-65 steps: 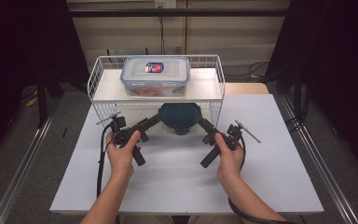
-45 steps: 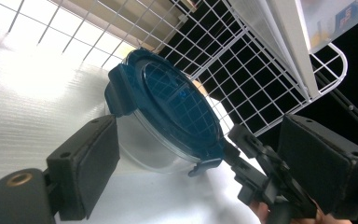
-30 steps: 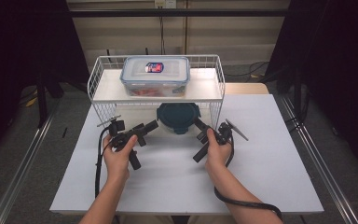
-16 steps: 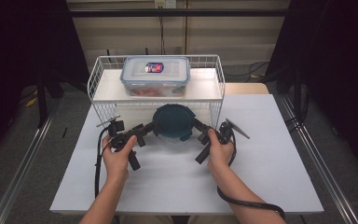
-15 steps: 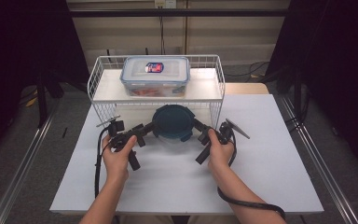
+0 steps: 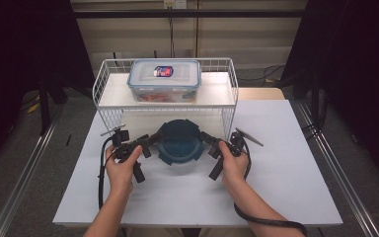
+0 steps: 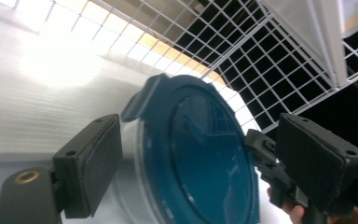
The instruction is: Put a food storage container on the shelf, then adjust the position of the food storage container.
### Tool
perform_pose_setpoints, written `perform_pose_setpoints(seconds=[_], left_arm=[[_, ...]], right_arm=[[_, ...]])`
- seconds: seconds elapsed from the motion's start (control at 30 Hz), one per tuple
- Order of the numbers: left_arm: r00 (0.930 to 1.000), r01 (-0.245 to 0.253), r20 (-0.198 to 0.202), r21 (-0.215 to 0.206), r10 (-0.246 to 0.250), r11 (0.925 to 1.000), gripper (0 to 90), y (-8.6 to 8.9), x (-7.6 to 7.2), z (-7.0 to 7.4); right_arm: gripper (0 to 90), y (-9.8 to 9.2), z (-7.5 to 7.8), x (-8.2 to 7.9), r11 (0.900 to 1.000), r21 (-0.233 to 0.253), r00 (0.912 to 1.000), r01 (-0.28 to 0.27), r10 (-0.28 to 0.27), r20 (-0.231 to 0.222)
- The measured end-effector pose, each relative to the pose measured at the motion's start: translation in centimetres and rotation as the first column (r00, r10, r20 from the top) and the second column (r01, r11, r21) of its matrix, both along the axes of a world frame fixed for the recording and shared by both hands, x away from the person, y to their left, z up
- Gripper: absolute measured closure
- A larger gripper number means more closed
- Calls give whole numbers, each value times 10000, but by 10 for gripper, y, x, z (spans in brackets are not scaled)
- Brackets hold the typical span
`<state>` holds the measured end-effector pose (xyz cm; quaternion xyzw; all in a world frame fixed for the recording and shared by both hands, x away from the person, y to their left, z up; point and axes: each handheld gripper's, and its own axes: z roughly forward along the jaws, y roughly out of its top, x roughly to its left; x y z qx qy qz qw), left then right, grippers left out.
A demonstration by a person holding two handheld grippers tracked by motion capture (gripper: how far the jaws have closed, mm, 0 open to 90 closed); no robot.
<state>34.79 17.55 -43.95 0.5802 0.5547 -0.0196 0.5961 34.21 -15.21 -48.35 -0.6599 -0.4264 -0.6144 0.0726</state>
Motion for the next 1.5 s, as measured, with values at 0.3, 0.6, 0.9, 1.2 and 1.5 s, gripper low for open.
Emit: perform_pose_setpoints(seconds=[0.3,0.6,0.9,1.2,1.5], left_arm=[[9999,33,-147,169,-30,9999,151,8,-3,-3],[9997,159,-206,237,-154,9996,155,14,-3,-3],[9991,-16,-425,527,39,9986,158,10,1,-7],[9989,-176,-422,794,210,9967,182,15,1,-8],[9981,-210,-555,1089,272,9938,306,14,3,-11]], right_arm=[[755,1,-1,-3,9994,239,9994,-248,253,-221],[755,3,1,-5,9991,65,9989,-430,431,-164],[756,3,2,-9,9980,-30,9980,-624,623,-88],[756,5,4,-17,9964,38,9963,-852,853,-120],[752,8,4,-25,9939,-72,9938,-1104,1104,-105]])
